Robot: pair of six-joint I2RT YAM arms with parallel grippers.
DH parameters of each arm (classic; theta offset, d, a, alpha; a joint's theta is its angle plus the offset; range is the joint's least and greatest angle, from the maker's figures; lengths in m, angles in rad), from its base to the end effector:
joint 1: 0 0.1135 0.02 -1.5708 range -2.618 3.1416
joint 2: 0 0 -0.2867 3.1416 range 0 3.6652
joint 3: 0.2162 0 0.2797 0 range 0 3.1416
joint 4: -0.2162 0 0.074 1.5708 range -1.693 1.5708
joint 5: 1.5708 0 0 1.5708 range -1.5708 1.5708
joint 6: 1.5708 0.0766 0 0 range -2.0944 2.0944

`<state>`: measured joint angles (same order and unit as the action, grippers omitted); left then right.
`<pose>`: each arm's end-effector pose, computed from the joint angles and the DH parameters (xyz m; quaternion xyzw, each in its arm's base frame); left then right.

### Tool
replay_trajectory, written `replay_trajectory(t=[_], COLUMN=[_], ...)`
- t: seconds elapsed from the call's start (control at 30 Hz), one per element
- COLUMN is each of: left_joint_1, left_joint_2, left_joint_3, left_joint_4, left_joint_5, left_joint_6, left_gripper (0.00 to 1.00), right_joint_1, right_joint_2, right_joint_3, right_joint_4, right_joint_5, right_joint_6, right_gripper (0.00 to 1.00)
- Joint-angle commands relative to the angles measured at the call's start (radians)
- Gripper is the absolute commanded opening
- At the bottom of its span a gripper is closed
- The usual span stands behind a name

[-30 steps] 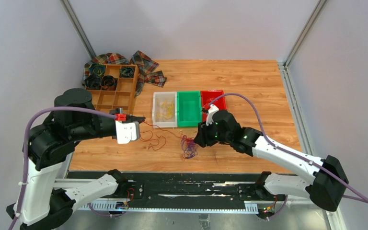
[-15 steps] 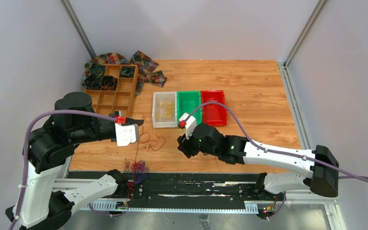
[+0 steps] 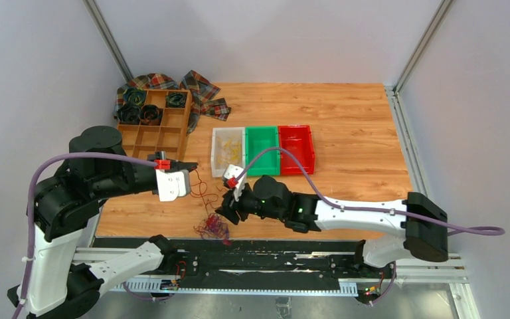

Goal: Untangle the cables
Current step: Untie the cable.

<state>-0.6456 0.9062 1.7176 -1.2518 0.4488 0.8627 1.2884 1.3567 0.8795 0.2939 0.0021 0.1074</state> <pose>0.0735 -0.0970 0.5177 0.6506 0.5185 -0.1302 0.5394 0.1053 0.3624 0.2940 -0.4275 0.6390 0.4103 0.4904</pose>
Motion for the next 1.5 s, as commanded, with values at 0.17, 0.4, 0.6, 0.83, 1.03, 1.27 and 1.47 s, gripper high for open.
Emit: replay_trajectory(t=[0.17,0.4,0.6,0.83,1.03,1.27,1.47], left_joint_1=[-0.007,-0.006,-0.006,-0.006,-0.006,-0.006,-0.005], left_joint_2=[0.034,0.075,0.083,0.109,0.128,0.073,0.050], left_joint_3=[0.048,0.014,-0.029,0.003,0.084,0.081,0.102], left_joint_4=[0.021,0.058,0.189,0.216,0.216,0.216,0.213], left_joint_5=[0.005,-0.034,-0.081,-0.140,-0.250,-0.290,-0.320], left_joint_6=[-0.014,-0.127,-0.205,-0.228,-0.188,-0.128,-0.112], left_gripper=[0.01,0.01,0.01,0.01,0.01,0.01,0.01], right_joint_1=[-0.019,-0.020,-0.019,0.009,0.017,-0.007,-0.073], right_joint_2=[0.182,0.214,0.267,0.371,0.436,0.469,0.313], right_joint_3=[0.151,0.154,0.246,0.300,0.301,0.316,0.190], right_joint_4=[-0.011,-0.113,-0.357,-0.455,-0.409,-0.435,-0.435], right_joint_5=[-0.149,0.007,0.166,0.213,0.251,0.255,0.262], right_joint_6=[0.082,0.288,0.463,0.646,0.745,0.774,0.785], right_gripper=[0.50,0.50,0.59,0.66,0.62,0.38,0.15])
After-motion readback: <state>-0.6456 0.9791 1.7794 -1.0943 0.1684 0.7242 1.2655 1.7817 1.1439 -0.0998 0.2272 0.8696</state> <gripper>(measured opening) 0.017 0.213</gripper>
